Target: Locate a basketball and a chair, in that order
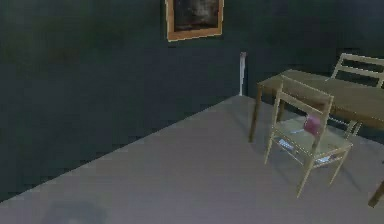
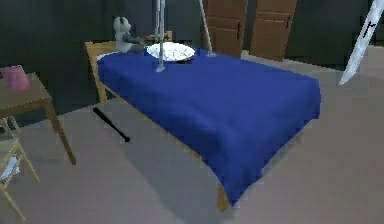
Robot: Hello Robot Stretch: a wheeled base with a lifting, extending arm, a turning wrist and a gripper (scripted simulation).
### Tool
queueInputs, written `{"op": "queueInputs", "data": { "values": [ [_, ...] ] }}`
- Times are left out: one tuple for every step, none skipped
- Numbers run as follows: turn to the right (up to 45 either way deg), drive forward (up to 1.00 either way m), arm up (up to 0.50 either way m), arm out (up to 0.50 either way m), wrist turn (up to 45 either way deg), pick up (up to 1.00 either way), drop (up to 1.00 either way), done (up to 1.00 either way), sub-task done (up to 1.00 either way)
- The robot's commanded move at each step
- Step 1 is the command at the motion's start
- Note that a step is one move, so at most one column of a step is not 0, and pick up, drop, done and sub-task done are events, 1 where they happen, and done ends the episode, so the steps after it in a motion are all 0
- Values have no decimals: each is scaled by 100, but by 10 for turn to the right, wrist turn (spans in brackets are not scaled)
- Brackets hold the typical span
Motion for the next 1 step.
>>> {"op": "queueInputs", "data": {
  "values": [
    [450, 0, 0, 0, 0, 0, 0, 0, 0]
  ]
}}
